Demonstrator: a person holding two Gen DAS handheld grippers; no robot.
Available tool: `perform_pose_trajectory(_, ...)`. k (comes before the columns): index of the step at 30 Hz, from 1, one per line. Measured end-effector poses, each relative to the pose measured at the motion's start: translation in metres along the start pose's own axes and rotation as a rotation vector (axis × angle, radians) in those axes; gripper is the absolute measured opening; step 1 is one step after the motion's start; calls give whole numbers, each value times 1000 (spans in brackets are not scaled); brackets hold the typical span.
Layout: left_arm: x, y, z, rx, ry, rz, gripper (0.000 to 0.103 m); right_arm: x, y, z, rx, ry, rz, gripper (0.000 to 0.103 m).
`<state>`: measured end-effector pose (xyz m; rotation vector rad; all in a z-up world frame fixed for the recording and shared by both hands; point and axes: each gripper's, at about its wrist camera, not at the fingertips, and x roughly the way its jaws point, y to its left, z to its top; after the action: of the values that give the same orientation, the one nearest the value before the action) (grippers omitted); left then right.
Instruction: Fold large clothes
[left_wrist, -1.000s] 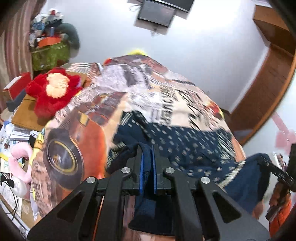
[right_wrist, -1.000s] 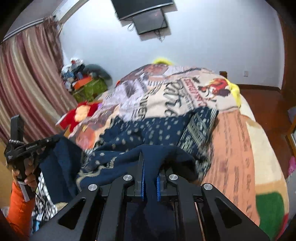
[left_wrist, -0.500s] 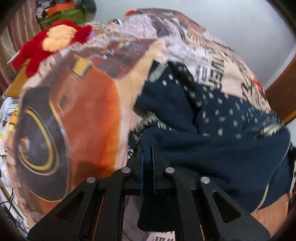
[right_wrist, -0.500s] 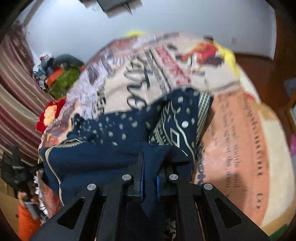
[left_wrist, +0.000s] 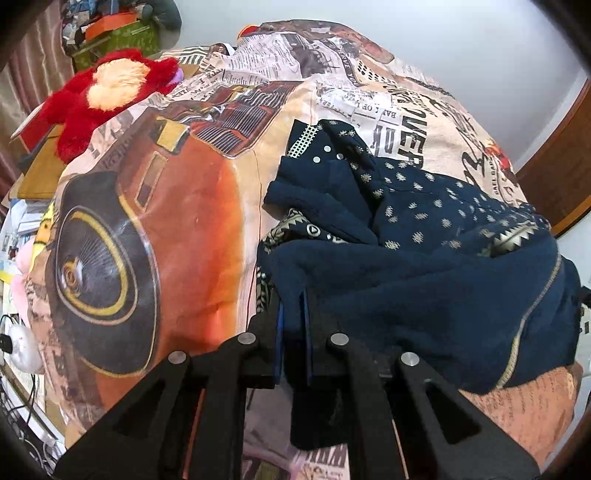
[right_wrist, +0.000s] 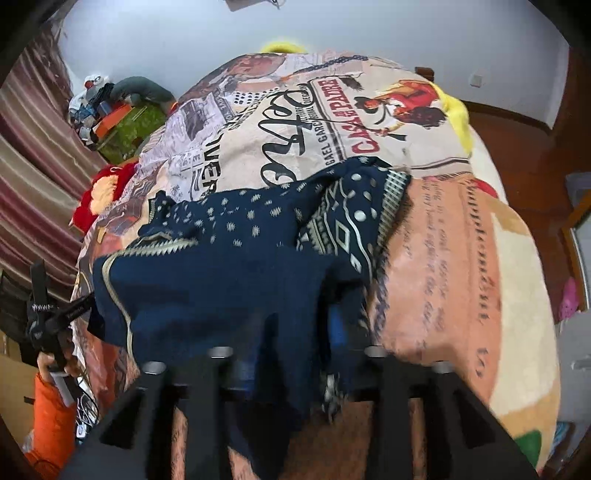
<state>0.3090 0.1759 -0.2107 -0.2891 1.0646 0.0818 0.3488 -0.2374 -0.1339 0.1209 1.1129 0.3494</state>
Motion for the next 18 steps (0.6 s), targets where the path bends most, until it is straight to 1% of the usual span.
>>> perform_pose_trajectory(1, -3, 0, -3, 2, -1, -3, 7, -6, 0, -5, -3, -16, 4, 61)
perform_pose_trajectory(5, -8, -1, -12, 12, 15, -11, 7, -21, 5, -30, -10, -27, 34, 61)
perform_pose_trajectory(6, -8, 0, -14, 13, 24, -13, 9, -21, 5, -36, -5, -24, 42, 61)
perform_pose_trajectory(8, -6, 1, -21, 5, 44, -18, 18, -20, 7, -49, 2, -13, 56, 61)
perform_pose_trajectory(10, -6, 4, -27, -11, 57, -34, 33, -14, 8, -58, 15, 5, 68, 60)
perform_pose_trajectory(11, -5, 5, -29, -17, 63, -41, 37, -10, 7, -63, 31, 13, 78, 59)
perform_pose_trajectory(12, -5, 6, -32, -21, 69, -46, 40, -6, 7, -66, 47, 24, 90, 55)
perform_pose_trajectory(13, -5, 7, -35, -23, 74, -55, 40, -3, 6, -67, 56, 35, 100, 47)
perform_pose_trajectory(15, -1, 10, -41, -33, 94, -72, 41, 2, 6, -71, 75, 49, 113, 39)
perform_pose_trajectory(17, 6, 11, -45, -48, 118, -89, 41, 3, 8, -72, 72, 39, 113, 37)
perform_pose_trajectory(18, 10, 12, -46, -55, 128, -94, 41, 3, 9, -72, 70, 42, 120, 33)
